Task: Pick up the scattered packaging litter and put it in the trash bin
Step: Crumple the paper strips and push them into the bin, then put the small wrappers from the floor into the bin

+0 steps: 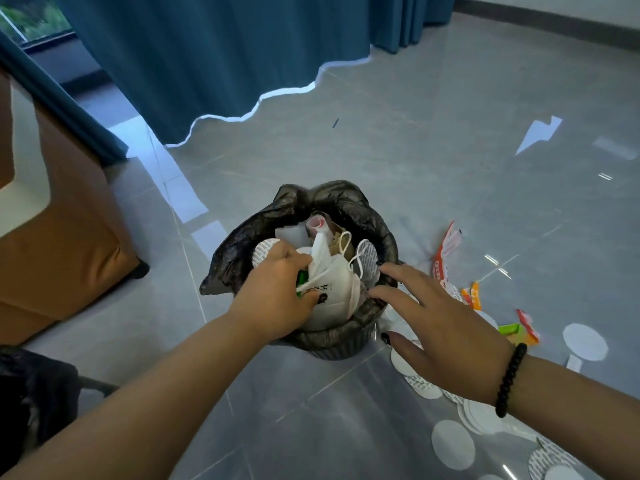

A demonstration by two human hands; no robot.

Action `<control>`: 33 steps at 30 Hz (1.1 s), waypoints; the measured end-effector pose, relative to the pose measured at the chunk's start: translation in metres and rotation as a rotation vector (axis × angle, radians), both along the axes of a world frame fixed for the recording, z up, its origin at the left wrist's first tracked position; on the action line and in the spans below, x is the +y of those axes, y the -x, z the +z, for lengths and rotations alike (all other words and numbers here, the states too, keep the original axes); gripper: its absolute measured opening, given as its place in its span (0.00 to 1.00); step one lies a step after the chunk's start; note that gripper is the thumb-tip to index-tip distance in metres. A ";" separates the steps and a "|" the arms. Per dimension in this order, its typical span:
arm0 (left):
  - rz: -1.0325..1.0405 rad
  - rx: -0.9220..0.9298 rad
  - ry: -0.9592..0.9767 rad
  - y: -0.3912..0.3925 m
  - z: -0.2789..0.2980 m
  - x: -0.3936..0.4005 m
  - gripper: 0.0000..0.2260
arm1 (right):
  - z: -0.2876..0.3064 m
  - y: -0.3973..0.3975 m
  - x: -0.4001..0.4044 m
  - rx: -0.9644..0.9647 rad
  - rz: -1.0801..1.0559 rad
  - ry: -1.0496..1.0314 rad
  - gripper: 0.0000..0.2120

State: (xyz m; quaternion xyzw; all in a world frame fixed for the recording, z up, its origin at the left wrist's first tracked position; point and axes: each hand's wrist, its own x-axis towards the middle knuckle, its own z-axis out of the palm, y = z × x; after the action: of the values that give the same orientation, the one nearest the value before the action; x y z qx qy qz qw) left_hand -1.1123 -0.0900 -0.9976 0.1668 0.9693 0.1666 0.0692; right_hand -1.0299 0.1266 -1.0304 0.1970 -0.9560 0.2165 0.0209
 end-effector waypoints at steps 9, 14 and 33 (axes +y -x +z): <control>0.071 0.035 0.348 0.009 -0.010 0.006 0.18 | -0.010 0.001 0.000 0.019 -0.017 0.001 0.31; 0.168 0.060 0.302 0.002 -0.005 0.002 0.21 | -0.008 0.004 0.007 0.009 0.014 0.043 0.31; -0.564 0.219 -0.337 -0.067 -0.018 0.085 0.16 | -0.058 -0.070 0.080 -0.184 -0.482 0.198 0.26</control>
State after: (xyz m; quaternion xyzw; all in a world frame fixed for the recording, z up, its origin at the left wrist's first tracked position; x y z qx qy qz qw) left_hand -1.0449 -0.0048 -1.0151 0.4540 0.8457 0.2798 -0.0203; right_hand -0.9604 0.2064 -1.0883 -0.0595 -0.9473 0.3147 0.0043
